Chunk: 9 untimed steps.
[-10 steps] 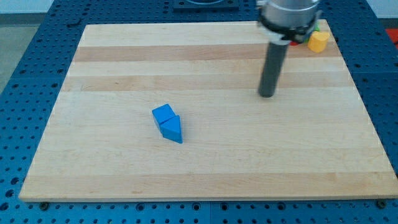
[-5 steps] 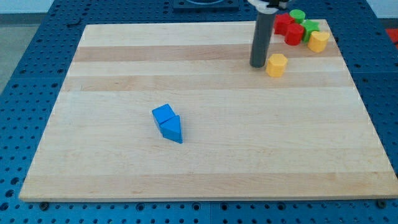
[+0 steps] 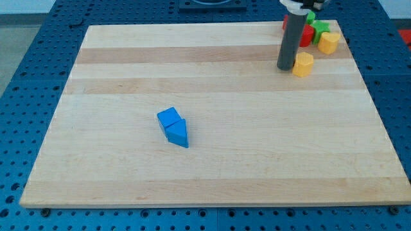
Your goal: Move yellow hexagon towards top right
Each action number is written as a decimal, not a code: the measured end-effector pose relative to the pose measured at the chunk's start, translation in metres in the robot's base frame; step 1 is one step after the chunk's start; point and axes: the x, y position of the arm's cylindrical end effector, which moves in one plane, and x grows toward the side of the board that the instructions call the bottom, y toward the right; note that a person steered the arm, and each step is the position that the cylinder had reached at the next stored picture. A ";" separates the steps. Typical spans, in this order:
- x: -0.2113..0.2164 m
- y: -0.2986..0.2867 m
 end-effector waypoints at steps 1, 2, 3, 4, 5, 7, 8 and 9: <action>0.018 0.000; 0.028 0.008; 0.021 0.030; 0.004 0.043; -0.004 0.046; -0.005 0.048; -0.015 0.048; -0.026 0.048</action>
